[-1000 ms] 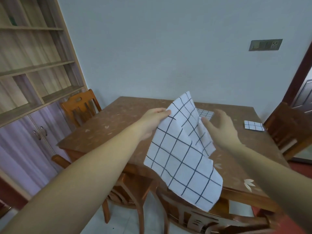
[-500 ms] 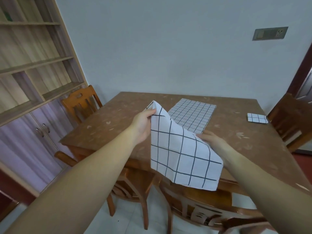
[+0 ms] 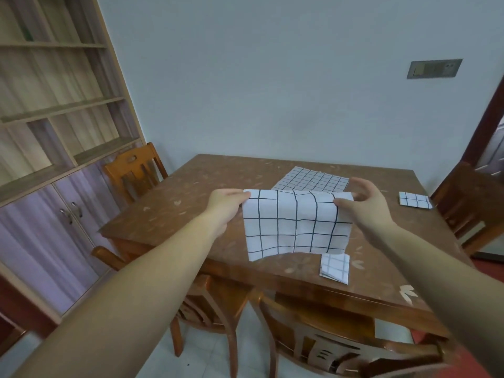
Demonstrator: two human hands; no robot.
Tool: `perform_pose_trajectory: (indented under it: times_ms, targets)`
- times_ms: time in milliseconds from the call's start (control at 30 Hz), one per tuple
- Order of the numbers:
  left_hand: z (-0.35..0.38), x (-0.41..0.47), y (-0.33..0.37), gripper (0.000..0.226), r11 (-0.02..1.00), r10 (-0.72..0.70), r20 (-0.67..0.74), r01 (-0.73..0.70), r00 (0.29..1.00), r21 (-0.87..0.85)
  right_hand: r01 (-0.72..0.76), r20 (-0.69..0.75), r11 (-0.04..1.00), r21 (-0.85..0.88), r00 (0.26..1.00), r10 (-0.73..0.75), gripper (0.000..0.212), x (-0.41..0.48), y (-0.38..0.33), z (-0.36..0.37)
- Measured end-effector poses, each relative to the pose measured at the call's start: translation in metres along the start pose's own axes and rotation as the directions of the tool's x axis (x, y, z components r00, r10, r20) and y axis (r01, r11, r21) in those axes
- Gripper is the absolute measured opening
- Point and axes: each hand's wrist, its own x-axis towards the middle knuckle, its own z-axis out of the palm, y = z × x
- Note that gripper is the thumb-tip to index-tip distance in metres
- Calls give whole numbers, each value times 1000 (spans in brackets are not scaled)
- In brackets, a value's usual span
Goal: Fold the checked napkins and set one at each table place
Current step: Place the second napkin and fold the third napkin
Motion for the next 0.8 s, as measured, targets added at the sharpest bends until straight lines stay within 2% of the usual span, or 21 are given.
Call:
perform_pose_trajectory:
  times_ms: [133,233,300,367,467,600,800]
  targets:
    - [-2,-9,4,29,998,16,-48,-19,999,-56,60,-101,998,20,993,-58,58,-5,-8,-5]
    - [-8,-19,7,35,998,59,-62,-61,996,-31,110,-109,994,6,988,-108,36,-6,-12,-5]
    - [-16,-24,10,26,995,101,-48,-102,994,-24,124,-81,992,25,989,-122,17,-8,-19,-1]
    - [-29,-28,12,21,991,132,-2,-132,991,-14,145,-50,989,22,988,-144,11,-10,-25,5]
    - [-49,-29,10,26,973,181,26,-183,983,138,193,1,981,-31,981,-193,10,-13,-31,15]
    - [-82,-31,0,31,912,251,-53,-218,966,347,278,153,943,-182,955,-253,16,-22,-36,43]
    - [-139,-29,-19,28,855,315,-158,-208,936,476,506,379,746,-432,853,-358,32,-37,-34,100]
